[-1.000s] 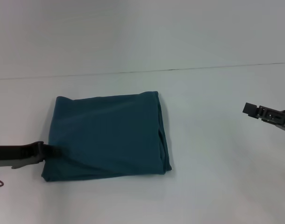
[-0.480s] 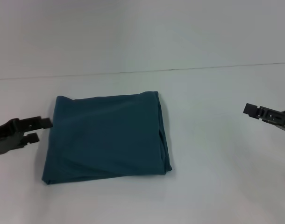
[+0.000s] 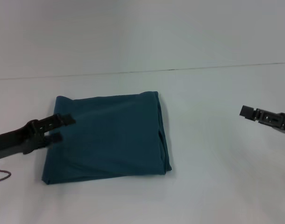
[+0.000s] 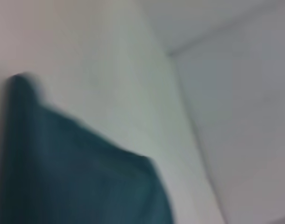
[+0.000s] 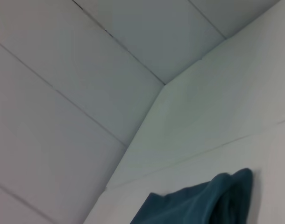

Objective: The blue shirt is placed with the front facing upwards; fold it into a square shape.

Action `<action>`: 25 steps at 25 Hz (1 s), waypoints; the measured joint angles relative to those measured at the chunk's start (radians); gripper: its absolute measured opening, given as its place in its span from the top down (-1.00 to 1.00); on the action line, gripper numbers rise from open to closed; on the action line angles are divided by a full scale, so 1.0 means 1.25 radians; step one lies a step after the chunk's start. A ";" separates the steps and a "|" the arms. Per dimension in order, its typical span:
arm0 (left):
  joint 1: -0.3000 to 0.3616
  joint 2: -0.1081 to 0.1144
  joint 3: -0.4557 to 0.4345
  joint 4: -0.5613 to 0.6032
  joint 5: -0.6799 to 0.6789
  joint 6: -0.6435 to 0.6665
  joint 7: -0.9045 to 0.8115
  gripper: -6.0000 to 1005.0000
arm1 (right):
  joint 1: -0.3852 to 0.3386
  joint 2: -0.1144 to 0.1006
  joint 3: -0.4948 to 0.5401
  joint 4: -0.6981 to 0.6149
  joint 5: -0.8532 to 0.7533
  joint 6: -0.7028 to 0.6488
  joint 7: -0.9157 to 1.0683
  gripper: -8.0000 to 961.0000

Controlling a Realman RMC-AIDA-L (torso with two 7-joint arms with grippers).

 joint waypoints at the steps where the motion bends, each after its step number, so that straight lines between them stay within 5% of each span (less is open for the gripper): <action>1: 0.004 -0.001 0.001 0.000 -0.015 0.019 0.055 -0.89 | 0.003 0.002 0.000 -0.003 -0.010 -0.009 -0.003 -0.24; 5: 0.023 -0.004 0.008 0.011 -0.022 0.175 0.398 -0.89 | 0.023 0.010 -0.004 -0.011 -0.074 -0.082 -0.136 -0.24; 8: 0.040 -0.006 0.013 0.031 -0.014 0.222 0.519 -0.89 | 0.047 0.020 -0.015 -0.012 -0.132 -0.122 -0.229 -0.24; 18: 0.056 -0.003 0.017 0.035 0.064 0.271 0.533 -0.89 | 0.128 0.086 -0.081 -0.006 -0.212 -0.114 -0.209 -0.24; 25: 0.071 -0.012 0.017 0.026 0.068 0.260 0.598 -0.89 | 0.145 0.093 -0.102 0.058 -0.215 -0.089 -0.211 -0.24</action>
